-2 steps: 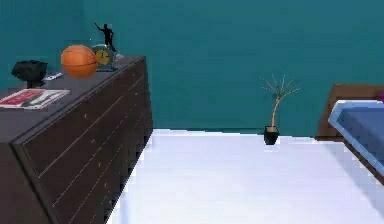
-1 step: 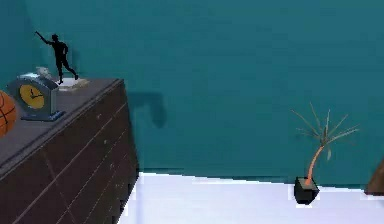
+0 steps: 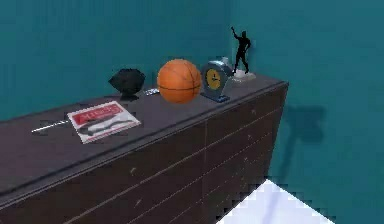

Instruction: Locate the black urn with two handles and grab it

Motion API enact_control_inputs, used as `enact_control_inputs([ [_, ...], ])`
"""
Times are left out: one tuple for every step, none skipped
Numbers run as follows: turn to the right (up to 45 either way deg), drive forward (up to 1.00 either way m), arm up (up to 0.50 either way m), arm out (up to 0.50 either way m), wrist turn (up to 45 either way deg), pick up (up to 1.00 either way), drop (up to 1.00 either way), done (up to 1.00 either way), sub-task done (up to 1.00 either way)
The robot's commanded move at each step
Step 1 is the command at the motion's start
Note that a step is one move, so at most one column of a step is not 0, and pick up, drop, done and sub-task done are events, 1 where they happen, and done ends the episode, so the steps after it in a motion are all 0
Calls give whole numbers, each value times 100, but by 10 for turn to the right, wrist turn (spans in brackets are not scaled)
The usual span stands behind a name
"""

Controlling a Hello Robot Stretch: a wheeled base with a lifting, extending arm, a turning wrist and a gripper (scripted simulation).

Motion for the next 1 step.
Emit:
enact_control_inputs([
  [-450, 0, 0, 0, 0, 0, 0, 0, 0],
])
